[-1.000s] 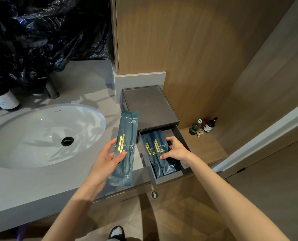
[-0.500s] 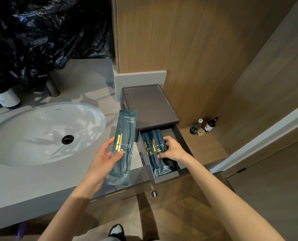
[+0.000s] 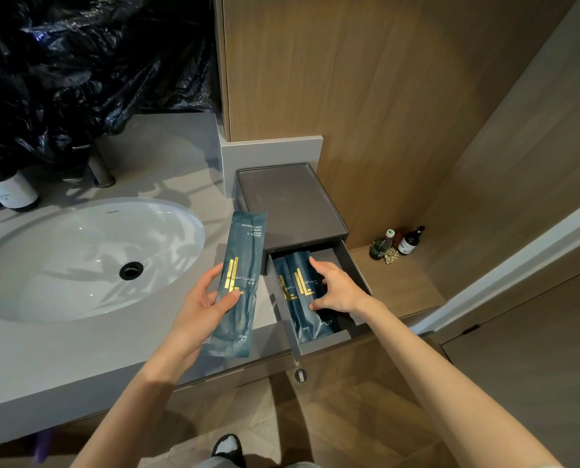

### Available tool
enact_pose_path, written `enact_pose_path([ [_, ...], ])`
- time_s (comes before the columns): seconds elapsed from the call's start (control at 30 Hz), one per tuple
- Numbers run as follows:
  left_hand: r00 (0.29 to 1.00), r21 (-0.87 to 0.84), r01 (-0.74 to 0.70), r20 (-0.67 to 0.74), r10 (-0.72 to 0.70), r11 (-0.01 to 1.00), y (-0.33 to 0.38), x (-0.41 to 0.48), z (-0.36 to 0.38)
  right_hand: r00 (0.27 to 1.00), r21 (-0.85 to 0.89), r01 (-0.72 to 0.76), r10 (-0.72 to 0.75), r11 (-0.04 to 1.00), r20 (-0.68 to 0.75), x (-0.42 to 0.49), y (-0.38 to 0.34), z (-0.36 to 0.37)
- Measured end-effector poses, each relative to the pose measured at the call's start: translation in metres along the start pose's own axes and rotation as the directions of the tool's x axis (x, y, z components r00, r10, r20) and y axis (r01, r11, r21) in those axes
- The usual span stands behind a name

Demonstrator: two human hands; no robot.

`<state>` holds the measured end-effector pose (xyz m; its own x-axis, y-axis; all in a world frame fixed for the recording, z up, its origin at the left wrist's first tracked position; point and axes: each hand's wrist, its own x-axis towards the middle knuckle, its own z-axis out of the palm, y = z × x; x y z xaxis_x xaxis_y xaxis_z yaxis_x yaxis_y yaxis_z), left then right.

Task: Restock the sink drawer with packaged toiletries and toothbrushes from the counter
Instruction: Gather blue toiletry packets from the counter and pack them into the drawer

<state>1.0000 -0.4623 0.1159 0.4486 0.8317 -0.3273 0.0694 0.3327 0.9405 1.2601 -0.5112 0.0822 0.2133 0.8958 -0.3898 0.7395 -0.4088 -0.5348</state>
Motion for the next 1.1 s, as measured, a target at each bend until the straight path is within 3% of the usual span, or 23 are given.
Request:
enact_pose_path([
  [0.1, 1.0, 0.002, -0.002, 0.001, 0.002, 1.0, 0.001, 0.0, -0.002, 0.986, -0.189, 0.115, -0.09, 0.975, 0.139, 0.002, 0.001, -0.01],
  [0.2, 1.0, -0.02, -0.003, 0.002, 0.003, 1.0, 0.002, 0.0, -0.003, 0.962, -0.29, 0.164, -0.088, 0.943, 0.258, 0.003, -0.001, -0.013],
  [0.47, 1.0, -0.026, -0.003, 0.011, 0.004, 1.0, 0.007, 0.005, 0.005, 0.936, -0.397, 0.178, -0.03, 0.9, 0.352, 0.014, -0.008, -0.012],
  [0.7, 0.998, 0.054, 0.025, 0.056, -0.028, 0.998, 0.011, 0.009, 0.016, 0.948, -0.385, 0.187, -0.063, 0.904, 0.312, 0.01, -0.008, -0.017],
  [0.77, 0.998, 0.056, 0.03, 0.059, -0.034, 0.998, 0.012, 0.01, 0.021, 0.964, -0.273, 0.201, -0.141, 0.941, 0.225, 0.001, -0.012, -0.021],
  [0.83, 0.997, 0.054, 0.038, 0.058, -0.042, 0.998, 0.011, 0.012, 0.027, 0.981, 0.047, 0.191, -0.192, 0.98, 0.004, -0.014, -0.021, -0.024],
  [0.87, 0.997, 0.046, 0.042, 0.058, -0.044, 0.998, 0.012, 0.012, 0.031, 0.982, 0.248, 0.181, -0.16, 0.952, -0.101, -0.023, -0.028, -0.026],
  [0.93, 0.996, 0.034, 0.049, 0.069, -0.051, 0.998, 0.012, 0.012, 0.039, 0.982, 0.549, 0.148, -0.058, 0.823, -0.178, -0.039, -0.042, -0.026],
  [1.1, 0.981, 0.101, -0.004, 0.192, -0.016, 0.995, 0.015, 0.003, 0.067, 0.96, 0.77, 0.196, 0.042, 0.607, -0.277, -0.062, -0.053, -0.024],
])
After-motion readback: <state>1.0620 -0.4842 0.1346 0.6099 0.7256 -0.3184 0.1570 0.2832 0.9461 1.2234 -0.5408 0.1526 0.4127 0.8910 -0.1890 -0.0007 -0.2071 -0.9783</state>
